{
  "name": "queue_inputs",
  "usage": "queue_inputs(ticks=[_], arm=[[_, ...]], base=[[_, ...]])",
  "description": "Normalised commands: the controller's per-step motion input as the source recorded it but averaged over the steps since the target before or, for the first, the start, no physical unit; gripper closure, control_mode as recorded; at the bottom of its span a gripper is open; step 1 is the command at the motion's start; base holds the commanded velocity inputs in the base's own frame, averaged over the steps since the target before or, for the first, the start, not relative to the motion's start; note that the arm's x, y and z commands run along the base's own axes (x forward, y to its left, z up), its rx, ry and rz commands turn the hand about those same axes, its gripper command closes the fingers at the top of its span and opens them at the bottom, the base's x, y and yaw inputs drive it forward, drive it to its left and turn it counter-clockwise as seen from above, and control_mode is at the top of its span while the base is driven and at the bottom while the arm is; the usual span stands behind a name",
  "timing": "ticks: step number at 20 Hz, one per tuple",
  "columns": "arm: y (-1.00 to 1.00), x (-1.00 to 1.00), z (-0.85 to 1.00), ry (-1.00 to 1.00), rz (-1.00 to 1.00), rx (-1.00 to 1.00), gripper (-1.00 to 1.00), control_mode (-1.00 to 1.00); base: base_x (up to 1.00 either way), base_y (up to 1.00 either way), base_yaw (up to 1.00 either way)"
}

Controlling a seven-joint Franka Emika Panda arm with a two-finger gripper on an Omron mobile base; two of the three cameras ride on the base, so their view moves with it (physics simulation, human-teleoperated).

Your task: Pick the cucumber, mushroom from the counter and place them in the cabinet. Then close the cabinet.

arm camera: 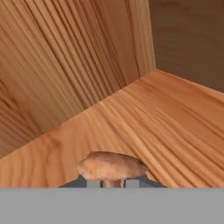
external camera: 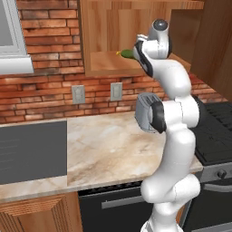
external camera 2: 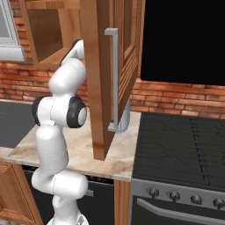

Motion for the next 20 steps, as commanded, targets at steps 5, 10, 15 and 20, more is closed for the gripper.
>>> queue_inputs(ticks=[5, 10, 15, 20], arm=[[-0.04, 0.12, -0.04, 0.00, 0.00, 0.00, -1.00, -1.00], [-0.14, -0.08, -0.20, -0.03, 0.00, 0.00, -1.00, -1.00], [-0.36, -0.77, -0.37, -0.13, 0.00, -0.01, -1.00, -1.00], [-0.31, -1.00, -0.16, -0.06, 0.00, 0.00, -1.00, -1.00]], base=[[0.00, 0.00, 0.00], [0.00, 0.00, 0.00], [0.00, 0.00, 0.00], [0.00, 0.00, 0.00]])
